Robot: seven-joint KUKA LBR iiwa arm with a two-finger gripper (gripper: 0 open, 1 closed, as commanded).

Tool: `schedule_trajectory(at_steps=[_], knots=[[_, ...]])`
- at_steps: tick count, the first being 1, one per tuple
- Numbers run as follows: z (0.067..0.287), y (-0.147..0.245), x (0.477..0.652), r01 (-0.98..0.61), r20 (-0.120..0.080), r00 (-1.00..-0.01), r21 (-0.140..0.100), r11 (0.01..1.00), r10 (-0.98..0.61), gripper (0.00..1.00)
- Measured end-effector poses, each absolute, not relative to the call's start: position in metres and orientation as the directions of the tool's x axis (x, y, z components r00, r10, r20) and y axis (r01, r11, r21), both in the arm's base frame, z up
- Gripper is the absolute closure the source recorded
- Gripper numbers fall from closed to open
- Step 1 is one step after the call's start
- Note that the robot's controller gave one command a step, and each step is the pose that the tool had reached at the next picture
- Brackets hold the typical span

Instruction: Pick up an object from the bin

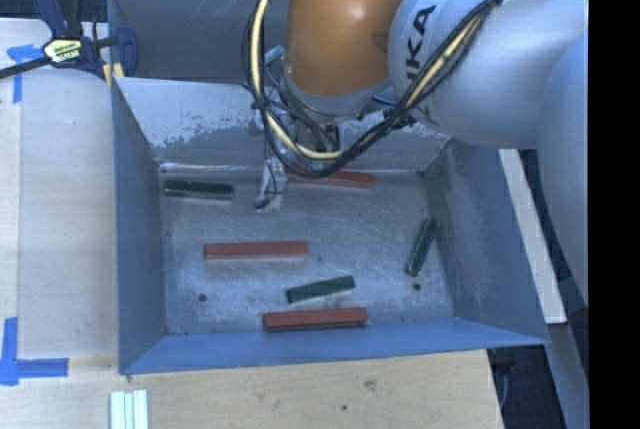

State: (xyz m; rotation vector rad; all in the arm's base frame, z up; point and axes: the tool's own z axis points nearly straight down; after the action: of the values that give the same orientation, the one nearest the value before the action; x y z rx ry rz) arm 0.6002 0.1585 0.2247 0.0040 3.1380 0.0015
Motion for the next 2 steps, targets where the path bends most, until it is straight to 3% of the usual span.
schedule_trajectory(at_steps=[1,2], knots=[[0.0666,0.0849,0.5694,-0.186,0.002,-0.983,-0.001,0.983,-0.186,0.0],[0.0723,0.0881,0.5725,-0.187,-0.009,-0.982,0.001,0.982,-0.187,1.0]])
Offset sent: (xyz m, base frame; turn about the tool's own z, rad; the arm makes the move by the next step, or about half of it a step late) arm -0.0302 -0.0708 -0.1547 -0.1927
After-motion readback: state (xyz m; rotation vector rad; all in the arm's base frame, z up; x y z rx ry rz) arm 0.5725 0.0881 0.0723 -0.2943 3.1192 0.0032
